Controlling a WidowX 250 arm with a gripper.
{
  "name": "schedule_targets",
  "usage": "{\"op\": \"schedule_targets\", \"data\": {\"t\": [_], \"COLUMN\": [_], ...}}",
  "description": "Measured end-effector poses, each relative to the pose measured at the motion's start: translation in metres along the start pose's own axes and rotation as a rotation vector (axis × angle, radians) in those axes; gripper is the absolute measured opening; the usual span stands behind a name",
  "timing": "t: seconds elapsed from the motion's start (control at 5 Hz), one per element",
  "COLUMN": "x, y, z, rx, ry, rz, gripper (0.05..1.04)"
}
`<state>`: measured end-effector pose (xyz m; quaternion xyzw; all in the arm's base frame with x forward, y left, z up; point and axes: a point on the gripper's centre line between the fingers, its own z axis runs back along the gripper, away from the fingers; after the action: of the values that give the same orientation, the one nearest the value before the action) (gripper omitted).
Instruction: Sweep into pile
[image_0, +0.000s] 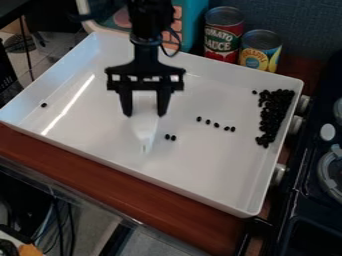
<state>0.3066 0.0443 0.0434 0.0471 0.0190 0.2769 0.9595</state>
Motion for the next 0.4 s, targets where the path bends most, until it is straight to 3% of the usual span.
{"op": "schedule_targets", "data": {"t": [0.2,0.4], "x": [-0.0059,-0.0006], "y": [-0.0058,-0.0114], "z": [-0.0068,-0.0125], "rx": [-0.006,-0.002], "ry": [-0.011,-0.061], "rz": [0.010,0.023], "gripper": [0.705,0.705]}}
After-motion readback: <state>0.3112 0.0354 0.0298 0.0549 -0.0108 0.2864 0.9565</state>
